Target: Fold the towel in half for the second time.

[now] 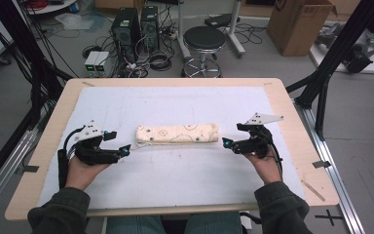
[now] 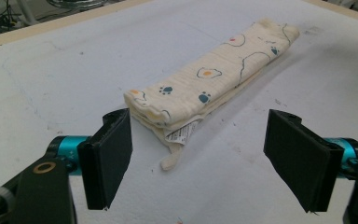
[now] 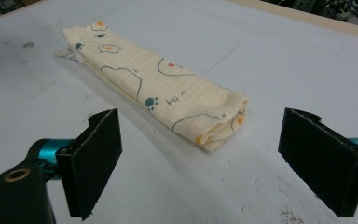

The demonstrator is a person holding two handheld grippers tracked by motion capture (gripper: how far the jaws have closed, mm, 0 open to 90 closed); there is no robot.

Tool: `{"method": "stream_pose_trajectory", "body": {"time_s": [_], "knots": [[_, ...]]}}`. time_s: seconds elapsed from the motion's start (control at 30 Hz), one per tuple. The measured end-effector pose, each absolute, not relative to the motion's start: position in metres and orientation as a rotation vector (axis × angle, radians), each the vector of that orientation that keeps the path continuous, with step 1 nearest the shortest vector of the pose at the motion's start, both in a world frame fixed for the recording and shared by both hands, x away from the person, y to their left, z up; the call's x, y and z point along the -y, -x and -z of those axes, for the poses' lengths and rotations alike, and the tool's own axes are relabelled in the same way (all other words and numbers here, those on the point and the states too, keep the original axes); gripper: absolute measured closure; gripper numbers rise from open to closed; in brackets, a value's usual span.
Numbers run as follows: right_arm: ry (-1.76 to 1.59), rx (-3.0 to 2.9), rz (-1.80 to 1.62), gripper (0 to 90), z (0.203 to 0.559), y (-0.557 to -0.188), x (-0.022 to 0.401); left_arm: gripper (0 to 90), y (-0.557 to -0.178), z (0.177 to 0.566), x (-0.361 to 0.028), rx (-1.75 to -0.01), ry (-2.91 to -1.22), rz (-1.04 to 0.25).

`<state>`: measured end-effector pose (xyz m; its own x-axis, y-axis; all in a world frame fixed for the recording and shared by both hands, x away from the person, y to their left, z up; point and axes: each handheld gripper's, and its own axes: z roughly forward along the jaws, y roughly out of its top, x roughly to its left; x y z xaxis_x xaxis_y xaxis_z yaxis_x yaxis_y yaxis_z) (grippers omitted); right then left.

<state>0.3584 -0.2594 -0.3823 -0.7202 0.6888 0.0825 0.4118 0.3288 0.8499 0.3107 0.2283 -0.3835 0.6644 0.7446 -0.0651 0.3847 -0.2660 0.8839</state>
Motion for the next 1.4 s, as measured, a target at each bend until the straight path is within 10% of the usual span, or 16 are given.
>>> {"method": "stream_pose_trajectory", "body": {"time_s": [1.4], "knots": [[-0.986,-2.282,-1.347,12.7,0.412,-0.31,0.286,23.8,-0.264,0.406,-0.239,-0.877,-1.894,-0.479]]}}
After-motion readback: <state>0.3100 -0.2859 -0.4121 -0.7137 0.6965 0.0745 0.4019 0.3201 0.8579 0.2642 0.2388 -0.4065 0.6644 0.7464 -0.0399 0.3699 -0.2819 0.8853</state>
